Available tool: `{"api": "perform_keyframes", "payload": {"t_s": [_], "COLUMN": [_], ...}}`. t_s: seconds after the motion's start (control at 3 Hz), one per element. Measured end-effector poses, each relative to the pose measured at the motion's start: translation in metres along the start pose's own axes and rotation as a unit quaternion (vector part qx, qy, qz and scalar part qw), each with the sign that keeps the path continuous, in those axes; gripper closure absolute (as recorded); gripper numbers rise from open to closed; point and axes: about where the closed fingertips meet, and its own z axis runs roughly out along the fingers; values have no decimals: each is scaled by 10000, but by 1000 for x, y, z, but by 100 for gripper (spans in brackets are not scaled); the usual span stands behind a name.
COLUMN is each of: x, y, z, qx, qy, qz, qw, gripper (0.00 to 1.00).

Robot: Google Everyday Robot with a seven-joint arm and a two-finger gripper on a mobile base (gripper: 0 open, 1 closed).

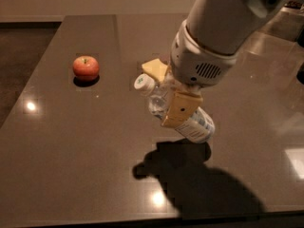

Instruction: Knock blue plastic bottle over

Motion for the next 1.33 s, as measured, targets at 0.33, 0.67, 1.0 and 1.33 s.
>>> {"api": "perform_keyframes", "payload": {"t_s": [0.33, 0.67, 1.0, 1.33], "x": [10, 15, 19, 23], "y": [-8, -14, -18, -18], "z": [14, 29, 45, 58], "qx": [116, 258, 280, 205], "qy": [681, 1206, 1516, 1569], "qz": [-271, -522, -713, -763], "qw": [9972, 9910, 9855, 9845], "gripper": [100, 87, 63, 40]}}
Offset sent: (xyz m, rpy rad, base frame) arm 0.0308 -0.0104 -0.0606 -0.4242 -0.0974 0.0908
